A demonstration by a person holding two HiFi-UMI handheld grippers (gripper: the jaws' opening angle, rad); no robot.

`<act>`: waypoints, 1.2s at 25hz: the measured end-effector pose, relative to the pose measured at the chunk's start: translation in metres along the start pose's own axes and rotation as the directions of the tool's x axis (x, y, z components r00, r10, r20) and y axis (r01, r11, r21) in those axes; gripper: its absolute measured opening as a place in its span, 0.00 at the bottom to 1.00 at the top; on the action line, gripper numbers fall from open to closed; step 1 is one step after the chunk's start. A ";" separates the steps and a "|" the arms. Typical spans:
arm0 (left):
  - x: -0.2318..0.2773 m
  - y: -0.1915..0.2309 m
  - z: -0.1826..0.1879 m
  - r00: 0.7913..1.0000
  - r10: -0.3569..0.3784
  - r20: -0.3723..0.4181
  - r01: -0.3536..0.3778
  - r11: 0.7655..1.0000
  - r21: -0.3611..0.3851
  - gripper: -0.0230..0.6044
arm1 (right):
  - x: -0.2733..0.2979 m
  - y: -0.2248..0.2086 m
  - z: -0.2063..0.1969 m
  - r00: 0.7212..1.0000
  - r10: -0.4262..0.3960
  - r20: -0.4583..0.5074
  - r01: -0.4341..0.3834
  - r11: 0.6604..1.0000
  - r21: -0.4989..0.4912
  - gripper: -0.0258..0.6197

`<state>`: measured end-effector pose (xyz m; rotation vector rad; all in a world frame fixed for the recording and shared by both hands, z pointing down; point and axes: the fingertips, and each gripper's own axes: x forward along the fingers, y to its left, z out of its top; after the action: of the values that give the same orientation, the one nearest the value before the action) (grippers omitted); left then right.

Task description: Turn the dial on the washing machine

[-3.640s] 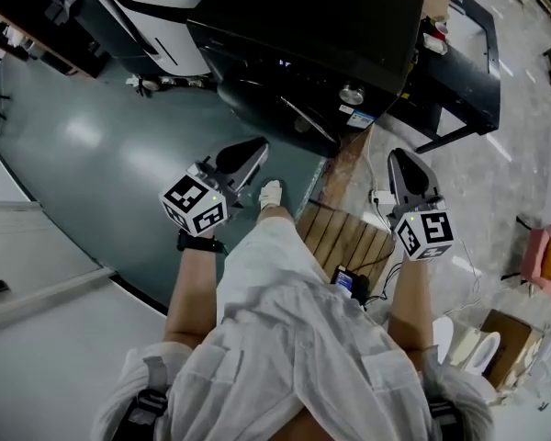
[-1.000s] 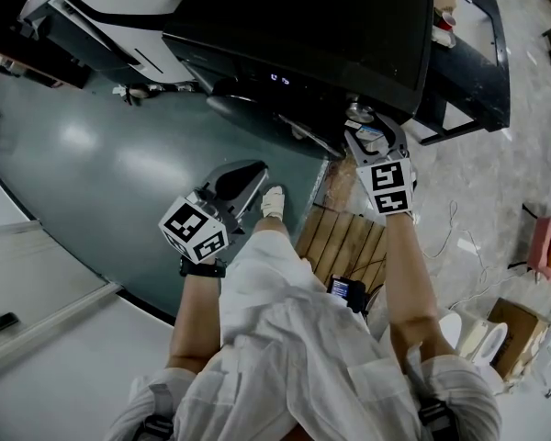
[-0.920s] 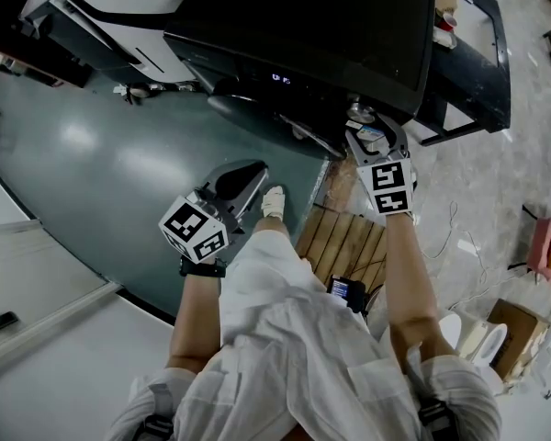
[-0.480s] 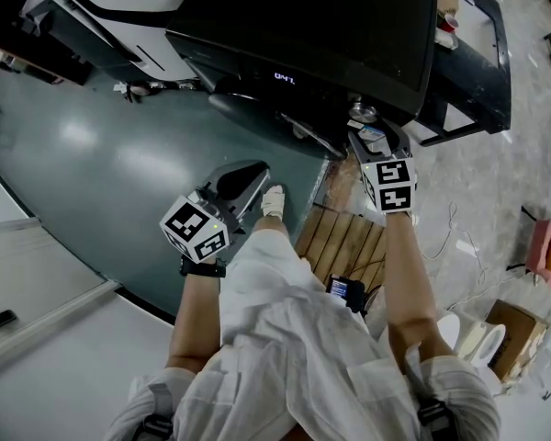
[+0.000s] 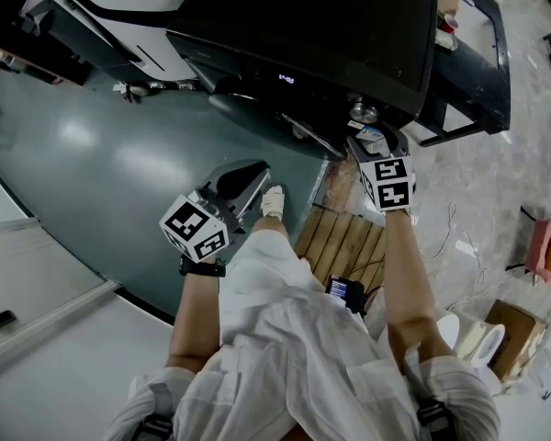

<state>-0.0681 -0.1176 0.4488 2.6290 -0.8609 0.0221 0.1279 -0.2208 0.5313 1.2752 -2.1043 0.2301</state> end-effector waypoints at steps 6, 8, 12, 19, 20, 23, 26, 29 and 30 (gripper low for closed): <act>-0.001 -0.001 -0.003 1.000 0.002 0.001 -0.002 1.000 -0.009 0.06 | 0.007 0.008 -0.011 0.998 0.041 -0.038 -0.040 0.999 0.007 0.52; -0.001 -0.002 -0.003 1.000 0.000 0.001 0.000 1.000 -0.008 0.06 | 0.008 0.008 -0.013 0.999 0.037 -0.040 -0.037 0.999 -0.001 0.53; -0.004 -0.001 -0.002 1.000 0.005 0.002 -0.005 1.000 -0.011 0.06 | 0.008 0.007 -0.010 0.999 0.029 -0.028 -0.028 0.999 0.026 0.53; -0.004 -0.003 -0.005 1.000 0.004 -0.009 -0.004 1.000 -0.011 0.06 | 0.018 0.024 -0.015 0.993 0.114 -0.014 -0.111 0.984 0.143 0.56; -0.004 -0.004 -0.005 1.000 0.003 -0.012 -0.003 1.000 -0.009 0.06 | 0.020 0.030 -0.015 0.991 0.135 -0.012 -0.132 0.981 0.140 0.57; -0.005 -0.004 -0.004 1.000 0.003 -0.017 -0.003 1.000 -0.004 0.06 | 0.024 0.052 -0.012 0.979 0.204 -0.017 -0.202 0.975 0.089 0.50; -0.007 -0.003 -0.003 1.000 0.010 -0.013 -0.010 1.000 -0.006 0.06 | 0.022 0.069 -0.006 0.971 0.239 -0.012 -0.238 0.970 0.040 0.50; -0.007 -0.003 -0.003 1.000 0.012 -0.011 -0.012 1.000 -0.007 0.06 | 0.014 0.073 0.007 0.972 0.232 0.020 -0.232 0.973 -0.008 0.50; -0.007 -0.003 -0.003 1.000 0.010 -0.011 -0.010 1.000 -0.006 0.06 | 0.010 0.071 0.014 0.975 0.221 0.036 -0.220 0.975 -0.032 0.50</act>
<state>-0.0715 -0.1099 0.4498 2.6163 -0.8689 0.0355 0.0593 -0.1986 0.5399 1.0366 -2.2752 0.2728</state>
